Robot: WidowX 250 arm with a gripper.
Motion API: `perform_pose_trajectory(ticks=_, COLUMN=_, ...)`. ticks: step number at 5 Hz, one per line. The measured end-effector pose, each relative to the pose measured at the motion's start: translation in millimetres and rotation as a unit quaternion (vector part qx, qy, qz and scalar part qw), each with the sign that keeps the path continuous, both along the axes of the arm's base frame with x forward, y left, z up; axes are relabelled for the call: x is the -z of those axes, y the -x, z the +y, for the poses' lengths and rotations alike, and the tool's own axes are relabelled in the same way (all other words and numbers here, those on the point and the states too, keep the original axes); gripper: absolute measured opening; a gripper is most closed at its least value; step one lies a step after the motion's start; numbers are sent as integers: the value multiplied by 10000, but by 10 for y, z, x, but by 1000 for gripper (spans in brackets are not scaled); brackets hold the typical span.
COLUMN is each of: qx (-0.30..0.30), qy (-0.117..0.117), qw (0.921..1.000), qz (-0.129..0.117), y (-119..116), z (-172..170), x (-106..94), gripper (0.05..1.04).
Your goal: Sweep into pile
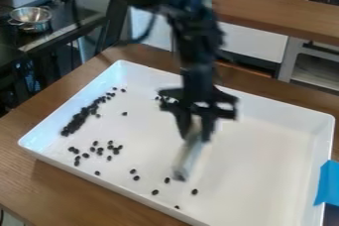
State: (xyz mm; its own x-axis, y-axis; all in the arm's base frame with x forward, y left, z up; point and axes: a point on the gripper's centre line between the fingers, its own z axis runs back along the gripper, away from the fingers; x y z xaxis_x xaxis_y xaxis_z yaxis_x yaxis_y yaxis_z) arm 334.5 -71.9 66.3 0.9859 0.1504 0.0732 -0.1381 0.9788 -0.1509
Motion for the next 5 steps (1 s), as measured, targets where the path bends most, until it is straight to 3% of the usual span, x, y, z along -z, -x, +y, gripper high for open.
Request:
perform_pose_trajectory(ticks=2, qx=-188, qy=-142, qw=9997, qz=-94, y=-61, z=-368, x=156, gripper=375)
perform_pose_trajectory(ticks=4, qx=-204, qy=-364, qw=9989, qz=-234, y=-82, z=-259, x=442, gripper=375)
perform_pose_trajectory(ticks=5, qx=-219, qy=-351, qw=9985, qz=-345, y=-24, z=-145, x=464, gripper=375)
